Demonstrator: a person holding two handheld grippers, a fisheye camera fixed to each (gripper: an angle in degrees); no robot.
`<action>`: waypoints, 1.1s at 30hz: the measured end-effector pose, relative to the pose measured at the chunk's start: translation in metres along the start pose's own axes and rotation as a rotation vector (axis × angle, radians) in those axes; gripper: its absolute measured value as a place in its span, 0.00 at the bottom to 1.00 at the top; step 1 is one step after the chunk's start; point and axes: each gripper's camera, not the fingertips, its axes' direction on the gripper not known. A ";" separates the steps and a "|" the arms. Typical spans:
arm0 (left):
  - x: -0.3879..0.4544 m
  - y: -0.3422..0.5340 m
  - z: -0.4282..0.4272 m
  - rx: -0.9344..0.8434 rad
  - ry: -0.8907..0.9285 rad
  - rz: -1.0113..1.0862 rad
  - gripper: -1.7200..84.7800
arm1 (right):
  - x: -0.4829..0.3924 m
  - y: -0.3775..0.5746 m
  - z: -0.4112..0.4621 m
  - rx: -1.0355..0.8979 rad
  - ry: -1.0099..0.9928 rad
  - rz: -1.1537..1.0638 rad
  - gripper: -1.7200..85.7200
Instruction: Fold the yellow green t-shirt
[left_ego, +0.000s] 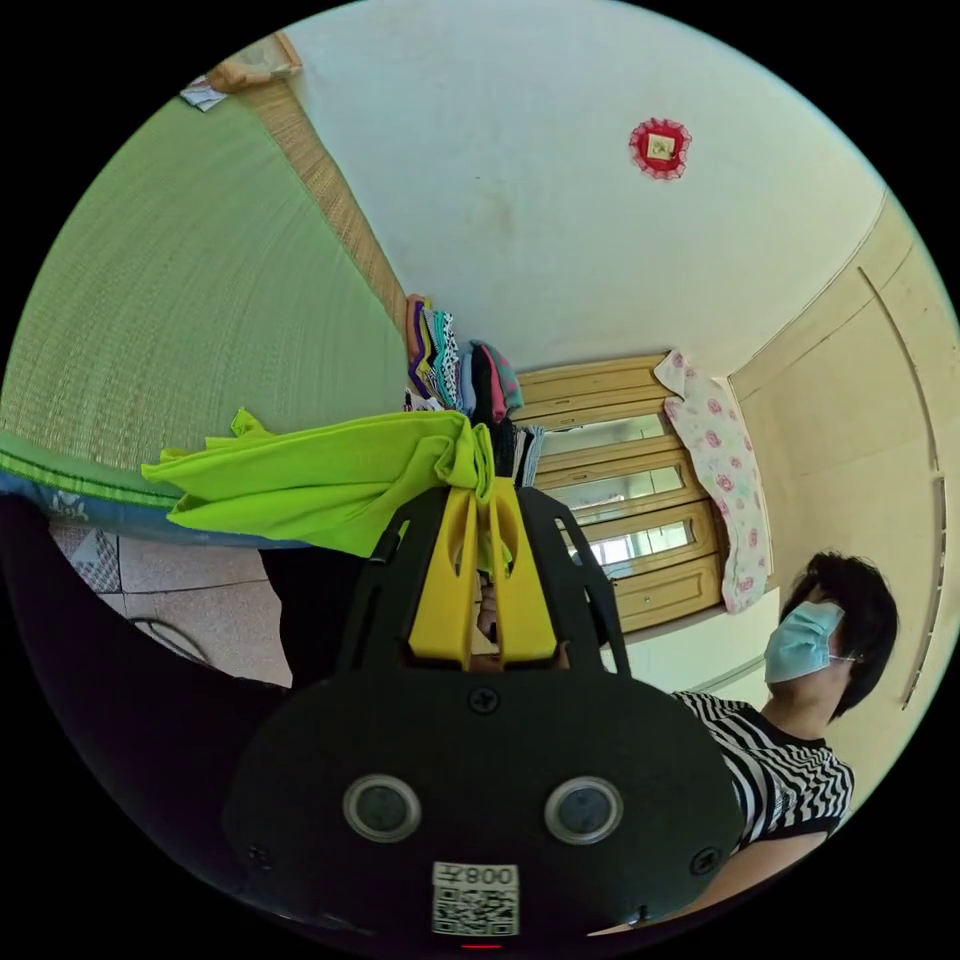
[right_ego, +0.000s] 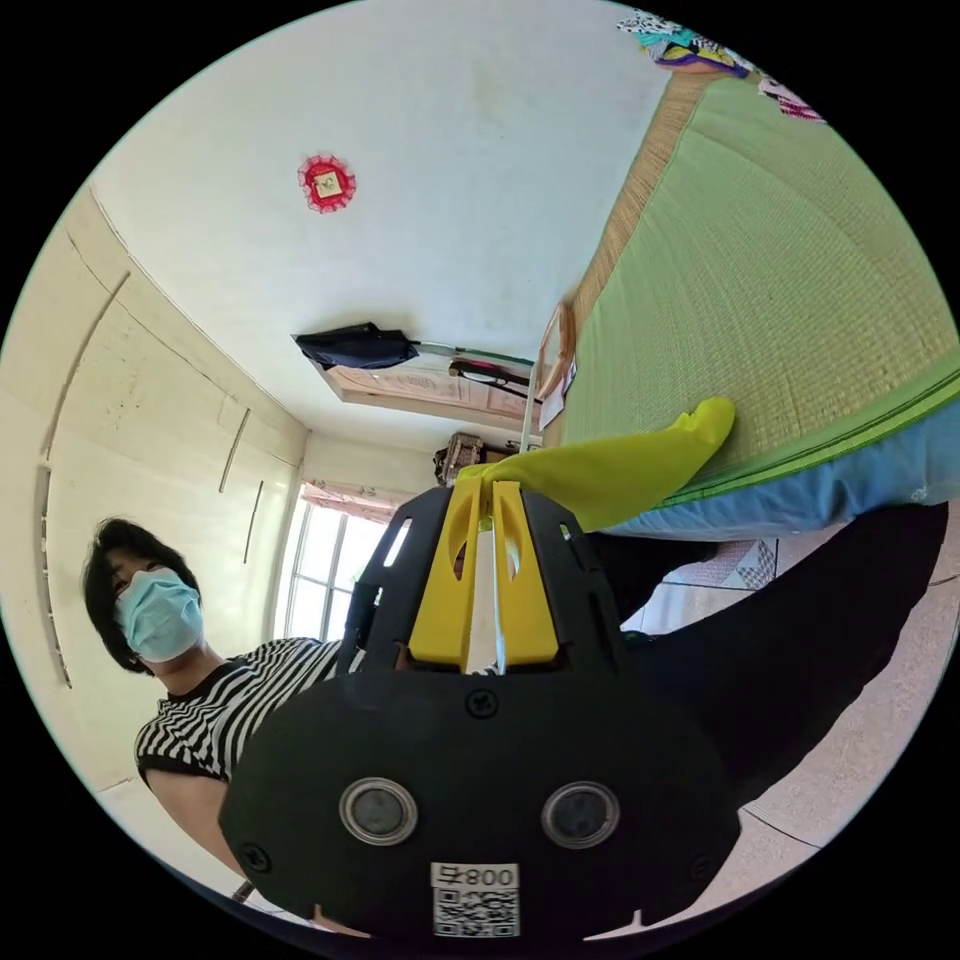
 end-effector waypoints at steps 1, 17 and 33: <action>0.001 -0.005 0.022 -0.020 -0.001 0.006 0.04 | 0.000 -0.001 -0.013 0.013 0.000 -0.004 0.04; 0.009 -0.175 0.372 -0.144 -0.020 0.121 0.04 | -0.020 -0.198 -0.217 0.159 0.096 -0.095 0.04; 0.031 -0.289 0.782 -0.300 0.101 0.390 0.04 | -0.101 -0.386 -0.515 0.374 0.317 -0.292 0.04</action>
